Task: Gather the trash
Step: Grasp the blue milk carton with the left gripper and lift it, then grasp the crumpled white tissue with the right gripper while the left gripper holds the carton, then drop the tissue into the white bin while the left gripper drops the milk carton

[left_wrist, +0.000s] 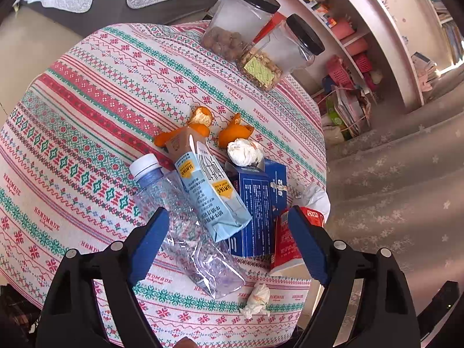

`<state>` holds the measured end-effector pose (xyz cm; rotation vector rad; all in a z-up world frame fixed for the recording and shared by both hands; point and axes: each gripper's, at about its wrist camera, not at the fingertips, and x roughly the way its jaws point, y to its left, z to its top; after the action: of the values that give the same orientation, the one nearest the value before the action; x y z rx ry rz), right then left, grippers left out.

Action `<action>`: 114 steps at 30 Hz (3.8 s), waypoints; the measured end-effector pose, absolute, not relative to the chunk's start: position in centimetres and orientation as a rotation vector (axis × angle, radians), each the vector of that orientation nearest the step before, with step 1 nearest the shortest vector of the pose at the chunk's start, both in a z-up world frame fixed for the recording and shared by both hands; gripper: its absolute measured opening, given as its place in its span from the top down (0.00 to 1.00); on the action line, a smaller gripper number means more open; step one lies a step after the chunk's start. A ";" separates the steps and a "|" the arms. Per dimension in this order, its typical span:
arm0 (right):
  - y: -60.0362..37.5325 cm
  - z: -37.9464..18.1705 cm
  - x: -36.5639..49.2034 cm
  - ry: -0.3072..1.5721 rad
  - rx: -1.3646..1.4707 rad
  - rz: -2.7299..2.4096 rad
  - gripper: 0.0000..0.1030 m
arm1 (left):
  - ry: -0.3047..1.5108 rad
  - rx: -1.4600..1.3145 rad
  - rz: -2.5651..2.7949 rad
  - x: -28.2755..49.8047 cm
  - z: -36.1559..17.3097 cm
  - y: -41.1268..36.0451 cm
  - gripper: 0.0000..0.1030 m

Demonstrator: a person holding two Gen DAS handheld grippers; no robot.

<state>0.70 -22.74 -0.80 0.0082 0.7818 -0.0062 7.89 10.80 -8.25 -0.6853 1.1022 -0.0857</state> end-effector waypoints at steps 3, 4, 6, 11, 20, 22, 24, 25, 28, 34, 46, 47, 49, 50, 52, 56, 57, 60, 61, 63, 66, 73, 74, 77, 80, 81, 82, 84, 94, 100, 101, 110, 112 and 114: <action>-22.2 -1.3 1.5 0.805 0.006 -0.003 0.07 | 1.122 -0.699 -0.087 9.2 -9.0 10.7 0.27; -22.1 -1.5 1.8 0.813 0.004 -0.004 0.07 | 1.126 -0.699 -0.083 9.7 -9.2 10.7 0.28; -22.0 -1.8 2.3 0.825 0.002 -0.012 0.07 | 1.130 -0.683 -0.075 10.7 -9.5 10.6 0.30; -22.3 -2.4 3.4 0.854 0.014 -0.028 0.07 | 1.198 -0.627 -0.019 13.2 -11.5 10.3 0.32; -22.0 -3.7 5.7 0.912 0.026 -0.039 0.07 | 1.299 -0.576 -0.054 14.5 -14.2 8.5 0.51; -21.9 -3.9 6.1 0.921 0.030 -0.043 0.07 | 1.302 -0.571 -0.063 14.5 -14.2 8.5 0.62; -21.9 -4.2 6.5 0.932 0.039 -0.043 0.07 | 1.306 -0.568 -0.086 14.3 -14.3 8.6 0.73; -22.0 -4.3 6.7 0.939 0.046 -0.040 0.07 | 1.308 -0.554 -0.089 14.2 -14.2 8.6 0.74; -22.2 -4.8 7.4 0.962 0.081 -0.038 0.07 | 1.285 -0.531 -0.095 13.7 -13.8 8.7 0.75; -22.7 -6.0 9.2 1.006 0.168 -0.044 0.07 | 1.168 -0.575 -0.161 12.1 -9.9 9.7 0.76; -23.8 -11.0 13.9 1.161 0.471 -0.053 0.07 | 0.825 -0.639 -0.381 9.2 -0.7 11.9 0.76; -23.4 -11.2 14.2 1.167 0.459 -0.054 0.07 | 0.823 -0.644 -0.380 9.1 -0.6 12.0 0.76; -22.7 -11.2 14.7 1.162 0.444 -0.046 0.07 | 0.822 -0.649 -0.373 8.9 -0.5 12.5 0.76; -22.3 -11.1 14.9 1.157 0.436 -0.029 0.07 | 0.821 -0.652 -0.368 8.8 -0.5 12.8 0.76; -21.1 -10.6 15.4 1.163 0.380 -0.003 0.07 | 0.819 -0.659 -0.355 8.7 -0.7 13.5 0.76; -21.2 -10.2 15.9 1.158 0.303 -0.060 0.07 | 0.819 -0.677 -0.331 8.5 -1.1 14.8 0.76; -21.6 -10.6 16.0 1.170 0.309 -0.073 0.07 | 0.822 -0.680 -0.329 8.5 -1.1 15.0 0.76; -22.5 -12.4 16.3 1.218 0.349 -0.087 0.07 | 0.829 -0.687 -0.326 8.6 -1.4 15.2 0.76; -22.6 -13.0 16.3 1.229 0.374 -0.070 0.07 | 0.831 -0.687 -0.327 8.6 -1.4 15.2 0.76; -22.9 -14.2 16.6 1.262 0.428 -0.035 0.07 | 0.834 -0.683 -0.329 8.6 -1.4 14.9 0.76; -23.3 -15.9 16.8 1.296 0.489 -0.024 0.07 | 0.838 -0.677 -0.334 8.5 -1.4 14.7 0.76; -24.1 -18.0 16.9 1.304 0.709 0.080 0.40 | 0.854 -0.674 -0.322 8.8 -1.9 14.5 0.76; -23.8 -17.6 16.9 1.293 0.685 0.069 0.43 | 0.856 -0.669 -0.320 8.9 -2.0 14.5 0.76; -22.9 -16.6 16.8 1.267 0.630 0.075 0.50 | 0.864 -0.661 -0.307 9.2 -2.2 14.3 0.76; -22.6 -15.2 16.7 1.231 0.600 0.085 0.52 | 0.865 -0.665 -0.293 9.4 -2.4 14.3 0.76; -22.5 -14.7 16.7 1.214 0.589 0.089 0.52 | 0.864 -0.667 -0.292 9.4 -2.4 14.3 0.76; -22.4 -14.1 16.6 1.198 0.581 0.092 0.52 | 0.864 -0.670 -0.290 9.4 -2.4 14.3 0.76; -22.3 -12.9 16.4 1.165 0.570 0.100 0.52 | 0.863 -0.671 -0.288 9.4 -2.5 14.3 0.76; -22.4 -7.9 14.0 1.051 0.567 0.177 0.52 | 0.859 -0.668 -0.291 9.3 -2.3 13.6 0.76; -23.3 -4.4 11.0 0.964 0.561 0.209 0.51 | 0.852 -0.656 -0.307 9.2 -2.0 12.7 0.76; -23.5 -3.9 10.5 0.951 0.555 0.209 0.51 | 0.850 -0.653 -0.311 9.1 -1.9 12.6 0.76; -27.0 -1.4 6.0 0.867 0.517 0.171 0.50 | 0.837 -0.629 -0.336 8.5 -1.2 11.0 0.76; -28.0 -1.0 5.2 0.849 0.515 0.152 0.50 | 0.836 -0.623 -0.345 8.5 -1.0 10.5 0.76; -29.0 -0.6 4.4 0.829 0.515 0.128 0.50 | 0.838 -0.617 -0.355 8.4 -0.9 9.8 0.76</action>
<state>4.36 -29.00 -0.60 0.5153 0.8290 0.1275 8.43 9.84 -0.91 -0.6170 0.8380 -0.3550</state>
